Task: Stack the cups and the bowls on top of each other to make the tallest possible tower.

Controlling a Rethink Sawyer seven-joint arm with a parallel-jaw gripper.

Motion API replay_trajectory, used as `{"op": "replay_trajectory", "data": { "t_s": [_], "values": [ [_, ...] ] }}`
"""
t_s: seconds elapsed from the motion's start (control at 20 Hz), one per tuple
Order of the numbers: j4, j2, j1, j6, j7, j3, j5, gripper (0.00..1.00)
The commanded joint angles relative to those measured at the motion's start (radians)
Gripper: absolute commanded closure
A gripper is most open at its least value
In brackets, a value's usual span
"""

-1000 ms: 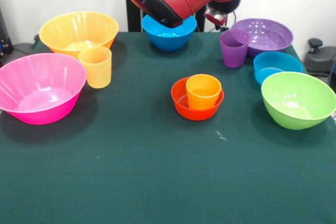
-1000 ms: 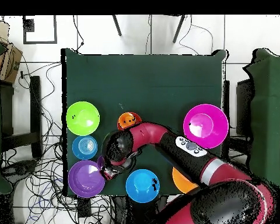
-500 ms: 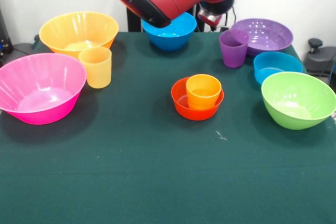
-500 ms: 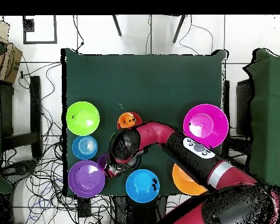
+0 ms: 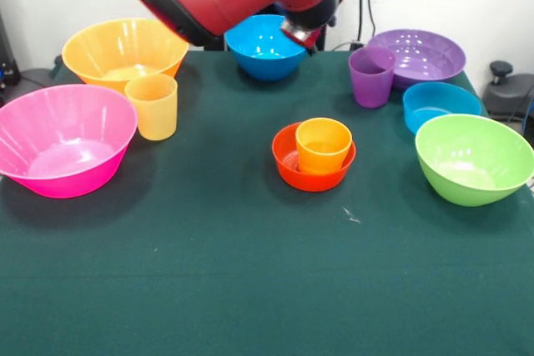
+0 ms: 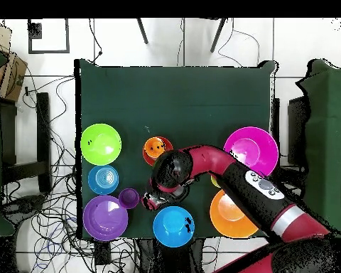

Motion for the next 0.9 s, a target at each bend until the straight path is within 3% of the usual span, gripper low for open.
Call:
{"op": "replay_trajectory", "data": {
  "t_s": [0.05, 0.6, 0.9],
  "values": [
    [-0.165, 0.053, 0.001, 0.128, -0.449, 0.003, -0.119, 0.0],
    [-0.176, 0.055, -0.006, 0.114, -0.48, 0.011, -0.128, 0.0],
    [-0.226, 0.072, -0.002, 0.127, -0.549, 0.011, -0.159, 0.0]
  ]
}}
